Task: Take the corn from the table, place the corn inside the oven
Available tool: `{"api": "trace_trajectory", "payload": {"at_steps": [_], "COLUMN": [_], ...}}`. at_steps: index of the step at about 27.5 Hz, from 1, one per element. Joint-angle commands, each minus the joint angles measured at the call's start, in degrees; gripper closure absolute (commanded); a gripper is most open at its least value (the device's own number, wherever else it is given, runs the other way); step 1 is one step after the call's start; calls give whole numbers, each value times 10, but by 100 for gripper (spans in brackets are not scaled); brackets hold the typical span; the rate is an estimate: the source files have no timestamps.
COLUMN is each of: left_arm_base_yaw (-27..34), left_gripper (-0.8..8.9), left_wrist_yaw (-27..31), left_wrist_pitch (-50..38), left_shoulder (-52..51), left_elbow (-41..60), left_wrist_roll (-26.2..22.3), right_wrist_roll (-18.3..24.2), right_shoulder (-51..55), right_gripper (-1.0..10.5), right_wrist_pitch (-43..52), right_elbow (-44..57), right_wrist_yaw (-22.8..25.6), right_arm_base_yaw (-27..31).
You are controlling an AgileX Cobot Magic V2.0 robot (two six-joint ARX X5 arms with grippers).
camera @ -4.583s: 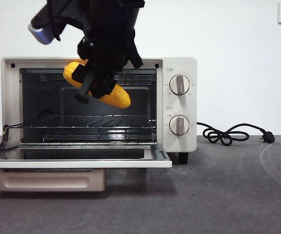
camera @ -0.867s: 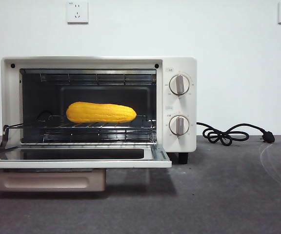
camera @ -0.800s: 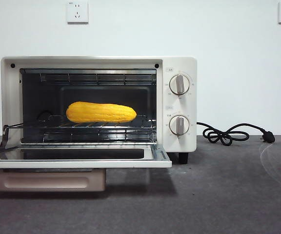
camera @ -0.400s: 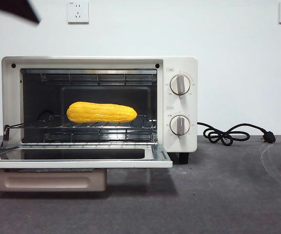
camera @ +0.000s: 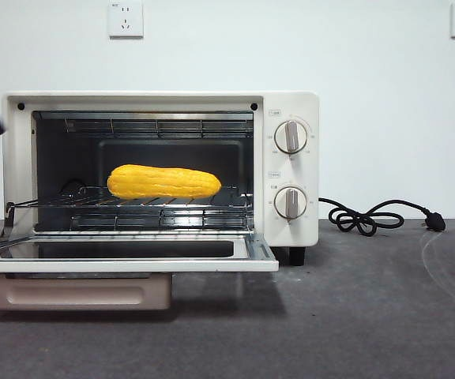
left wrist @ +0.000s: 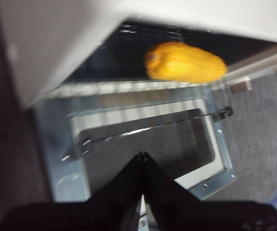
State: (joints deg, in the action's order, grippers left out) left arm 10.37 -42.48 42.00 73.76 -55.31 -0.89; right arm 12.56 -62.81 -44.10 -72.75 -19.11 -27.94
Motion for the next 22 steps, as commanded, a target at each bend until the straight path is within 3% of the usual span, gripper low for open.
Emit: {"api": "trace_trajectory", "payload": {"at_steps": [1,7,9,12,22], "left_arm_base_yaw": [40,92,93,93,67], "left_gripper": [822,822,822,822,822], "left_wrist_yaw": [-20,-27,-22,32,40], "left_wrist_pitch": [-5,-27,-62,-70,-67], "left_shoulder": [-14,-18,-17,-15,64], "left_elbow": [31,86,111,121,122], "left_wrist_roll": [-15,-16,-3,1,2], "right_wrist_roll": [-4,1,1,4,6], "right_shoulder": [-4,-13,-20,-27,-27], "right_gripper": [961,961,961,961,961], "right_wrist_pitch": [4,7,7,5,4], "right_elbow": [-2,-2,-2,-2,-2], "right_wrist_yaw": [-6,-9,-21,-26,-26], "right_arm_base_yaw": [6,7,6,7,7]}}
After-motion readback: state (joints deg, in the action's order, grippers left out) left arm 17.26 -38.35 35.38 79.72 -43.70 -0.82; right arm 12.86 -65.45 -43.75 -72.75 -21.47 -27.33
